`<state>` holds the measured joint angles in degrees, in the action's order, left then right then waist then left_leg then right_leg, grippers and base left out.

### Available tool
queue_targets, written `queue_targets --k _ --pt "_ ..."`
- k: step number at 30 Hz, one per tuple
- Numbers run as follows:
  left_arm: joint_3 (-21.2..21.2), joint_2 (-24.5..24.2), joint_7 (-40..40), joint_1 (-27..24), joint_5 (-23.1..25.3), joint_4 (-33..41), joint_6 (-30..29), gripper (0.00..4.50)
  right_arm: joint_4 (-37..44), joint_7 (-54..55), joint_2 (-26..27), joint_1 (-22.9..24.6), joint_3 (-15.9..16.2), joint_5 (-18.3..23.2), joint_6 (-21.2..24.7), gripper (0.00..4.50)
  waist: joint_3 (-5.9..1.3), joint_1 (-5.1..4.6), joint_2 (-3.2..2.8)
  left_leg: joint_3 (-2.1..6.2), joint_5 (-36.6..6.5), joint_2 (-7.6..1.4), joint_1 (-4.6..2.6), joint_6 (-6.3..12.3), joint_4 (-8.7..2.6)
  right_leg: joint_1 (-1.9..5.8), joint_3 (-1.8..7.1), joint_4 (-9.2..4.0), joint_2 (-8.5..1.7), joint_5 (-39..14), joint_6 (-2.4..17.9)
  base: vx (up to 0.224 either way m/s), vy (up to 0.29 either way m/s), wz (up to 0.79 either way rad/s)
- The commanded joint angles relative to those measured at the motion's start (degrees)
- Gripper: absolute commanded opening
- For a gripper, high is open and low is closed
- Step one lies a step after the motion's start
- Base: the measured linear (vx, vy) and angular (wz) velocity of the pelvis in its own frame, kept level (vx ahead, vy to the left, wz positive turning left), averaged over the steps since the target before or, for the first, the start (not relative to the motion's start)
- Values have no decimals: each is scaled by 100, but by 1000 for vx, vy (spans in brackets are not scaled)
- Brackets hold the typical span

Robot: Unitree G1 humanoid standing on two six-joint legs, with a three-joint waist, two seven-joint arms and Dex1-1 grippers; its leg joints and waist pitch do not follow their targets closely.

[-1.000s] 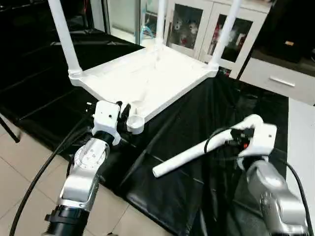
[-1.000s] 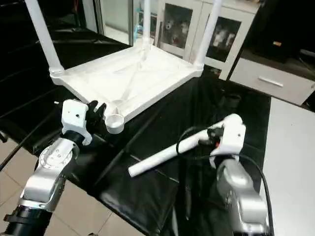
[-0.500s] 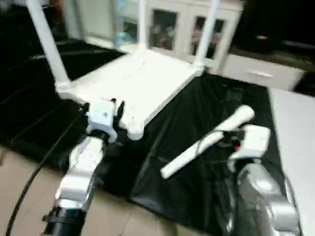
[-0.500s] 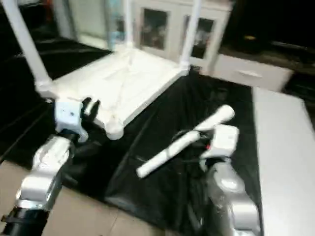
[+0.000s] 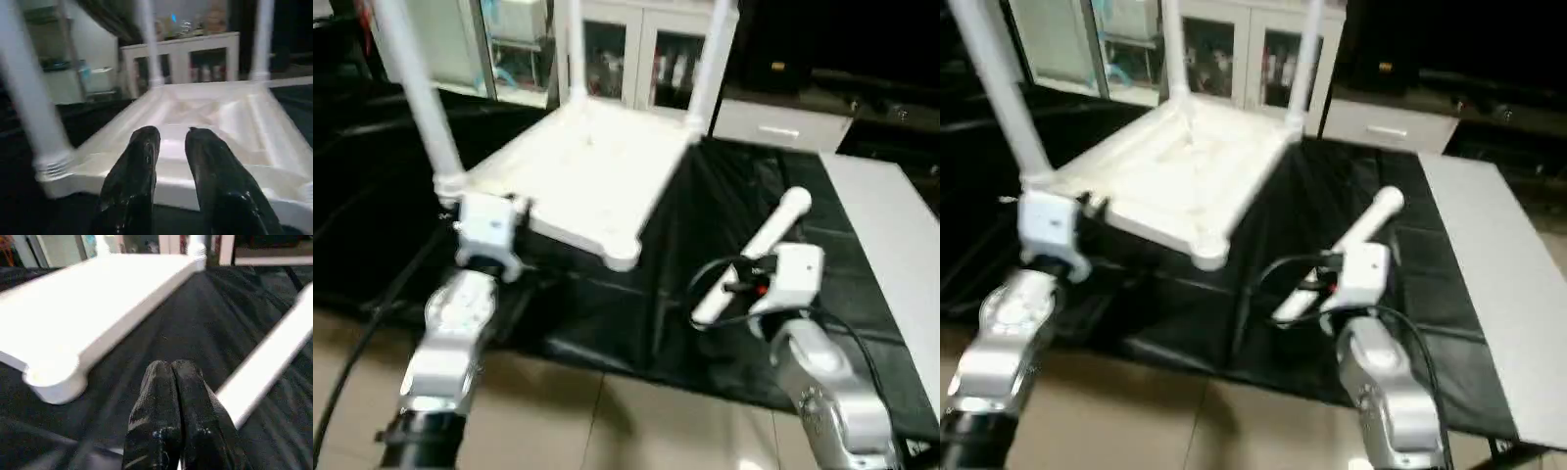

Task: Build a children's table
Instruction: Pick table leg

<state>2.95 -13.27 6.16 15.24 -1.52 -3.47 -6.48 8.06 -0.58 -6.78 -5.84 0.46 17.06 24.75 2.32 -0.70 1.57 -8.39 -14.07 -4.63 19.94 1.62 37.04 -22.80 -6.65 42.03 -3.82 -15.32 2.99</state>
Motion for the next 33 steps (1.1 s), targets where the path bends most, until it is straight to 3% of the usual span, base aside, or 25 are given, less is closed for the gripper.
queue_targets --k 1,2,3,4,5,6,7,8,9,10,11,12,13,15,16,17,18,20,21,23,28,29,30,31,33 --pt "-145 90 -21 35 22 62 -52 131 2 -16 -71 -8 -111 -85 73 0 -248 -89 24 75 -1860 -1046 -428 550 -1010 -89 82 -213 -270 -400 81 -81 164 -30" --pt "-143 91 -31 38 19 62 -56 131 -11 -19 -65 -26 -118 -90 77 0 -304 232 234 -447 -2467 -823 -564 -511 -608 -262 622 -861 -657 -1687 68 -75 140 -34" --pt "-140 94 -41 42 18 67 -57 131 -21 -24 -60 -40 -127 -96 78 0 -250 584 331 -157 -2205 -260 -103 -436 619 82 1967 -1658 -1277 -3303 52 -75 140 -34" --pt "-139 94 -46 44 17 68 -55 131 -26 -27 -55 -47 -132 -100 77 0 -280 534 280 466 -911 3 458 -453 824 608 1915 -1382 -1183 -3288 54 0 200 -67" --pt "-126 107 -51 48 -5 75 -67 131 -38 -32 -50 -52 -139 -109 73 0 -217 570 285 551 -771 -72 440 -528 786 509 1968 -1417 -1068 -3362 101 -10 232 -79" --pt "-139 88 -68 53 33 106 -130 131 -50 -23 -46 -57 -147 -122 68 0 -226 600 274 582 -919 -11 240 -533 732 380 2069 -1455 -710 -3009 493 -10 232 -79" --pt "-152 74 -34 65 37 134 -189 131 -71 14 -33 -67 -172 -134 66 0 -210 550 287 566 -851 5 127 -545 571 320 1969 -1463 -454 -2899 591 -105 242 -41" --pt "-160 67 -16 73 44 153 -238 131 -99 80 -26 -80 -199 -169 71 0 -221 502 135 545 -736 -100 -83 -435 -89 195 1724 -1367 10 -2429 513 -108 285 -32" --pt "-148 83 -74 81 133 163 -237 131 -157 173 -68 -108 -174 -317 16 0 -258 194 -223 864 -1283 -660 -225 435 -895 -137 946 -586 379 -1117 310 -108 285 -32" --pt "-142 93 -93 84 149 164 -228 131 -176 197 -81 -116 -160 -369 -22 0 -326 131 -199 889 -1289 -793 -227 458 -877 -162 809 -432 277 -650 307 -96 293 -1" --pt "-127 114 -112 85 145 165 -208 131 -189 227 -96 -122 -144 -432 -69 0 -310 123 -295 940 -1385 -821 -128 240 -893 -84 706 -365 199 -165 297 -90 278 12" --pt "-32 218 -167 85 21 202 -180 131 -208 253 -118 -137 -118 -526 -113 0 -324 85 -349 1045 -646 -839 -140 -474 -760 -18 598 -476 89 613 218 -90 278 12" --pt "-16 237 -167 84 -17 214 -190 131 -207 245 -115 -140 -121 -524 -112 0 -316 105 -376 1005 -334 -830 -152 -857 -723 -20 557 -513 62 735 218 -77 253 1" --pt "55 321 -161 80 -191 271 -243 131 -203 197 -93 -155 -141 -505 -96 0 -348 27 -251 1001 375 -737 -198 -1348 -635 183 522 -650 -91 952 72 -57 175 -1" --pt "59 326 -207 72 -160 294 -213 131 -183 145 -81 -159 -143 -466 -69 0 -325 62 -249 855 71 -651 -67 -1584 -637 300 511 -806 -163 952 78 -75 124 0" --pt "73 323 -192 77 -189 324 -244 131 -153 114 -61 -173 -143 -429 -32 0 -297 58 -181 788 -350 -631 -12 -1592 -643 322 534 -872 -229 900 62 -94 73 6" --pt "26 259 -193 85 -104 332 -395 131 -143 59 -50 -192 -137 -389 19 0 -233 65 -170 719 -1500 -589 92 -1597 -711 367 598 -947 -397 336 81 -94 73 6" --pt "5 241 -35 72 -217 338 -401 131 -147 -25 -25 -221 -114 -344 34 0 -197 70 -90 646 -2620 -604 78 -1293 -693 280 673 -1118 -546 -1083 175 -72 -4 5" --pt "18 265 37 63 -295 349 -372 131 -154 -45 -15 -228 -108 -343 28 0 -188 74 -77 625 -2840 -643 75 -1107 -686 246 703 -1188 -628 -1755 257 -66 -21 4" --pt "23 274 52 60 -316 362 -378 131 -159 -51 -9 -233 -105 -342 24 0 -213 76 -69 583 -2523 -677 122 -893 -692 261 725 -1198 -649 -1745 375 -28 -18 0" --pt "8 304 218 54 -376 450 -379 131 -194 -112 59 -314 -76 -316 40 0 -124 19 -58 373 -3666 -646 -181 -486 -668 350 476 -1533 -522 -4160 84 -3 -34 -1" --pt "8 308 217 56 -367 444 -378 131 -197 -117 61 -325 -81 -310 52 0 -85 12 -88 370 -3869 -651 -257 -505 -653 322 407 -1567 -501 -4343 14 0 0 0" --pt "5 315 210 48 -373 457 -390 131 -212 -138 70 -351 -109 -284 77 0 -72 -81 -118 397 -4313 -667 -353 -612 -713 400 238 -1552 -403 -4175 -106 0 0 0" --pt "-4 315 204 38 -380 474 -404 131 -217 -157 75 -371 -127 -271 92 0 -25 -119 -186 437 -4726 -731 -361 -716 -901 489 168 -1418 -309 -3453 -97 59 -16 -9" --pt "-9 317 201 30 -387 483 -410 131 -232 -171 74 -381 -135 -267 88 0 -29 -197 -189 473 -4892 -788 -447 -731 -1054 570 193 -1279 -300 -2575 20 94 -18 -8"
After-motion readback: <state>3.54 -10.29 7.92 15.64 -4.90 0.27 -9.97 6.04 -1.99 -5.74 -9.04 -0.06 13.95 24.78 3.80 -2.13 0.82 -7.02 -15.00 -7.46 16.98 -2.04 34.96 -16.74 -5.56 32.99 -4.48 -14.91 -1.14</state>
